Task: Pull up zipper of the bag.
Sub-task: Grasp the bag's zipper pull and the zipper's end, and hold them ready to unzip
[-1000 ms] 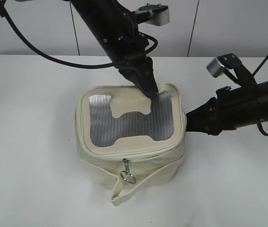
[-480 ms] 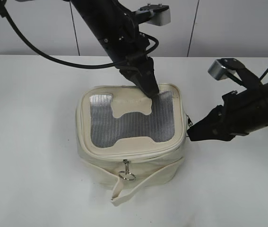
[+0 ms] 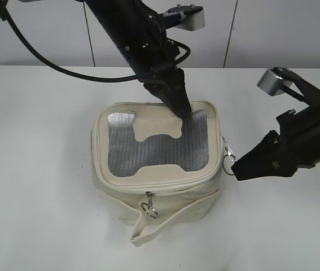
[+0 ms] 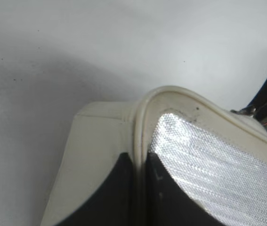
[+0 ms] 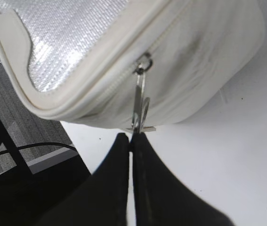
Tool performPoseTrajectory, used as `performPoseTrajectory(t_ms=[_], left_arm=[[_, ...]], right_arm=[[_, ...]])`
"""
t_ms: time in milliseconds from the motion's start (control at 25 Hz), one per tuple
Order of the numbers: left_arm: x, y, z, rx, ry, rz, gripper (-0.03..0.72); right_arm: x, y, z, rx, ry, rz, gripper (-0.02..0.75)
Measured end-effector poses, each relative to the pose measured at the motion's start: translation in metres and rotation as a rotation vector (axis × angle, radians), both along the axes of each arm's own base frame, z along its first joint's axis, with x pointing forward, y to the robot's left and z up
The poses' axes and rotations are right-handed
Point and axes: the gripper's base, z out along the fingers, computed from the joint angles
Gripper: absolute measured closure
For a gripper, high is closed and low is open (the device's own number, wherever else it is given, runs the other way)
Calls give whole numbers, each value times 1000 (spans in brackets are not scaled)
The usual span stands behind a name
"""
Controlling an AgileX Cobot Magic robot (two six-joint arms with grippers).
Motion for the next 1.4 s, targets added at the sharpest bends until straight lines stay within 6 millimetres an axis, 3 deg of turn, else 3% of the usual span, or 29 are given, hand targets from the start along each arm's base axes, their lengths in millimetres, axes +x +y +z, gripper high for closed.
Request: performPoseTrajectory(t_ms=[480, 760, 1400], left_arm=[[-5, -1, 3, -2, 23, -7, 650], [-4, -1, 3, 3, 35, 21, 650], [-4, -1, 3, 11, 54, 61, 650]], right_arm=[[-16, 1, 19, 33, 14, 67, 729], [-25, 3, 19, -36, 59, 102, 729], [-61, 62, 19, -56, 53, 320, 729]])
